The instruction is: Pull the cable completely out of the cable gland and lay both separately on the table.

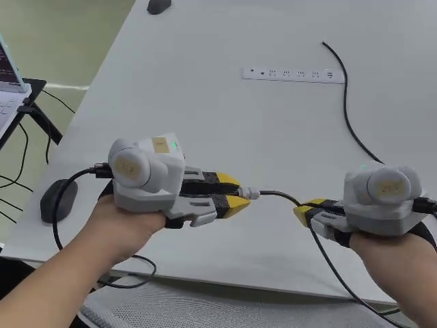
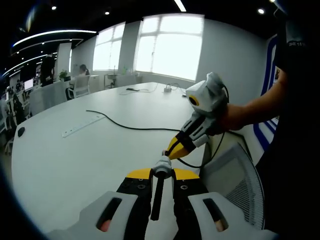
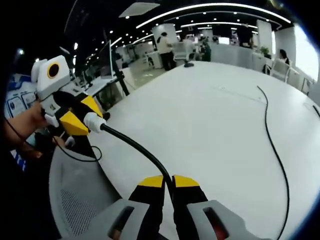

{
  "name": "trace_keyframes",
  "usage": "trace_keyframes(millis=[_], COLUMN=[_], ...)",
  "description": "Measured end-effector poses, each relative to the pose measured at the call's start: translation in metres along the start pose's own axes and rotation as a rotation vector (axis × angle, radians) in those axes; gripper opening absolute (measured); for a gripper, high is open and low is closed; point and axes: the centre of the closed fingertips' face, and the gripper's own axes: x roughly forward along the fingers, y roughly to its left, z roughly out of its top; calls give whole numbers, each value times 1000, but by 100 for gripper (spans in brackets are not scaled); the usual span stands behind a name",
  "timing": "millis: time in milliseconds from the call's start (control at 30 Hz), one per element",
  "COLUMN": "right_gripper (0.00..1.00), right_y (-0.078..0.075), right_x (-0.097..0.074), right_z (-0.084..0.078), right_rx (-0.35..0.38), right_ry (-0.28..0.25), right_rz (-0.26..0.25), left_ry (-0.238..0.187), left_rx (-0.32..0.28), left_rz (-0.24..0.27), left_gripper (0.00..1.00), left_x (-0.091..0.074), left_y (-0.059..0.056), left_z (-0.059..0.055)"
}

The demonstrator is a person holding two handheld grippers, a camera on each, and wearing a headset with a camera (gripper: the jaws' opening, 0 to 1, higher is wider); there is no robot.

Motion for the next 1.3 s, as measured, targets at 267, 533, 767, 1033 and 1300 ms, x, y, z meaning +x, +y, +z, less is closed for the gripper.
trace_keyframes(millis=[267, 533, 767, 1033, 1300], right_gripper=[0, 0, 2, 2, 15], right_y=[-3, -1, -4, -5, 10], right_x=[5, 3, 1, -1, -7], right_z=[-5, -5, -2, -1, 17], right_rx=[56, 66, 35, -196, -353], right_ry=[15, 10, -9, 31, -36], right_rz=[-15, -9, -20, -55, -24], left_ry=[-2, -2, 1, 6, 24], left_rx=[-2, -9, -5, -6, -13], left_rz=[0, -5, -8, -10, -11], left_gripper=[15, 15, 15, 15, 15], left_x=[-2, -2, 1, 2, 3], left_y=[3, 3, 4, 3, 3], left_z=[0, -2, 0, 4, -1])
